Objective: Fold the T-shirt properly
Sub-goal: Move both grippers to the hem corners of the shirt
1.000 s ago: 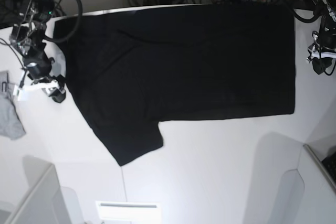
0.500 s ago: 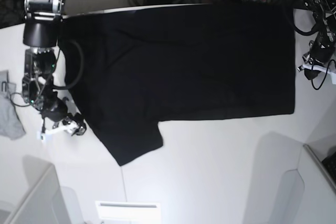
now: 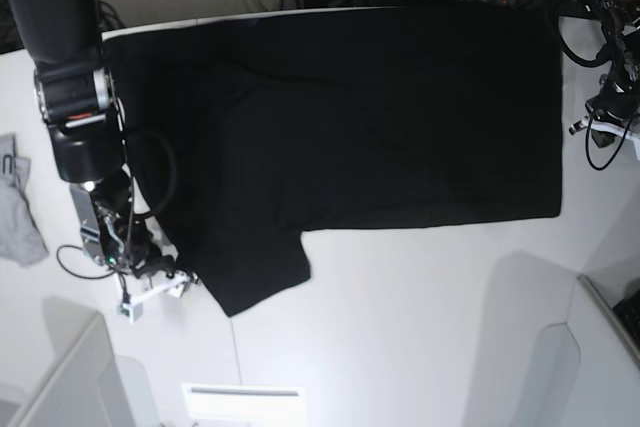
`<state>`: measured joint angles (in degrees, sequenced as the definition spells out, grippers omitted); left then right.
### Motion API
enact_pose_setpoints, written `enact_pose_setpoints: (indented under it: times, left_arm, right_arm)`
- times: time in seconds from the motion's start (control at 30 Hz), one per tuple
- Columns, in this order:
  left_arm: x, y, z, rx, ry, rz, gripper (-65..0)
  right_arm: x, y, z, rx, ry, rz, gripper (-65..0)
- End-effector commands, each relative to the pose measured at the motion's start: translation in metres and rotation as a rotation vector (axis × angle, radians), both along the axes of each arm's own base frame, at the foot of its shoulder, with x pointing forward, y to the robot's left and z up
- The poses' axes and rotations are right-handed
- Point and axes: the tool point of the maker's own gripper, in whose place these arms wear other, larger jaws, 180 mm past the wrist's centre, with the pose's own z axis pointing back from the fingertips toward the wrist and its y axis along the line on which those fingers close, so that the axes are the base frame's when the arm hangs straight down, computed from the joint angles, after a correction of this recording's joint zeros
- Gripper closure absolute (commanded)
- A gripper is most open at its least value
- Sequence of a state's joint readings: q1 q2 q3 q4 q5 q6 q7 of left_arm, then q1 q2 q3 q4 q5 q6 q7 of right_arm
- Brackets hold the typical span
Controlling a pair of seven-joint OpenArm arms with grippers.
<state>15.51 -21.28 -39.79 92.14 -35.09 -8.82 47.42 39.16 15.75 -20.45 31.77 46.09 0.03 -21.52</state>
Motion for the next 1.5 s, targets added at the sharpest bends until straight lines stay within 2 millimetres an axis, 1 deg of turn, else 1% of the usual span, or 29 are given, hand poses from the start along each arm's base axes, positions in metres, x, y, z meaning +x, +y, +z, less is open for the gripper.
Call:
enact_pose_setpoints:
  times: [0.0, 0.1, 0.2, 0.3, 0.43, 0.5, 0.6, 0.67, 0.7, 0.77, 0.8, 0.9, 0.97, 1.0, 1.07, 1.13, 1.17, 1.27, 1.37, 1.43, 1.47]
  left_arm:
    - [0.008, 0.006, 0.015, 0.039, -0.036, -0.009, 0.0]
    - [0.007, 0.007, 0.015, 0.043, -0.034, -0.008, 0.0]
    - [0.006, 0.008, 0.014, 0.042, -0.030, -0.005, 0.0]
    - [0.007, 0.008, 0.015, 0.045, -0.033, -0.007, 0.0]
    - [0.006, 0.009, 0.014, 0.046, -0.028, -0.005, 0.0]
    - [0.006, 0.009, 0.014, 0.048, -0.026, -0.005, 0.0]
    - [0.006, 0.010, 0.014, 0.050, -0.025, -0.004, 0.0]
    - [0.006, 0.009, 0.013, 0.049, -0.025, -0.006, 0.0]
    - [0.006, 0.009, 0.013, 0.049, -0.024, -0.007, 0.0]
    - [0.007, 0.008, 0.013, 0.048, -0.025, -0.008, -11.2]
    - [0.007, 0.008, 0.014, 0.049, -0.028, -0.008, -18.4]
    - [0.020, 0.009, 0.022, 0.045, -0.062, -0.002, -35.4]
    - [0.025, 0.011, 0.019, 0.030, -0.067, 0.009, -44.4]
    - [0.028, 0.013, 0.017, 0.020, -0.070, 0.019, -48.4]
    - [0.038, 0.016, 0.017, -0.003, -0.086, 0.038, -54.8]
    - [0.045, 0.018, 0.014, -0.024, -0.094, 0.053, -57.6]
    - [0.051, 0.018, 0.014, -0.036, -0.102, 0.057, -57.6]
    - [0.070, 0.008, 0.007, -0.055, -0.090, 0.024, -57.3]
    - [0.088, 0.002, 0.000, -0.023, -0.046, -0.014, -57.3]
    - [0.099, 0.002, -0.005, 0.000, -0.017, -0.022, -57.3]
    - [0.103, 0.005, -0.006, 0.010, -0.009, -0.015, -57.3]
  right_arm:
    - [0.023, 0.005, 0.027, 0.006, -0.079, 0.026, -39.8]
    - [0.027, 0.016, 0.021, 0.016, -0.067, 0.074, -39.8]
    - [0.021, 0.026, 0.006, -0.012, -0.032, 0.099, -39.8]
    - [0.018, 0.038, 0.000, -0.035, -0.024, 0.139, -39.6]
    - [0.013, 0.042, -0.006, -0.061, -0.008, 0.170, -39.0]
    - [0.008, 0.050, -0.012, -0.062, 0.004, 0.187, -38.9]
    - [0.007, 0.052, -0.014, -0.059, 0.006, 0.189, -38.3]
    - [0.004, 0.054, -0.018, -0.057, 0.014, 0.192, -33.5]
    - [0.003, 0.054, -0.019, -0.057, 0.015, 0.192, -30.0]
    - [0.002, 0.055, -0.020, -0.055, 0.015, 0.193, -23.7]
    - [0.002, 0.055, -0.019, -0.056, 0.014, 0.192, -20.9]
    - [0.003, 0.055, -0.019, -0.055, 0.010, 0.190, -13.5]
    - [0.005, 0.054, -0.018, -0.055, -0.006, 0.185, -6.0]
    - [0.006, 0.054, -0.017, -0.052, -0.016, 0.179, -1.1]
    - [0.002, 0.053, -0.022, -0.049, -0.012, 0.176, 0.0]
    - [0.001, 0.053, -0.023, -0.047, -0.011, 0.173, 0.0]
    - [0.001, 0.053, -0.023, -0.047, -0.011, 0.173, 0.0]
    - [0.001, 0.053, -0.023, -0.047, -0.012, 0.173, 0.0]
    - [0.001, 0.053, -0.023, -0.047, -0.012, 0.173, 0.0]
    - [0.001, 0.053, -0.023, -0.047, -0.012, 0.173, 0.0]
    - [0.001, 0.053, -0.023, -0.047, -0.012, 0.173, 0.0]
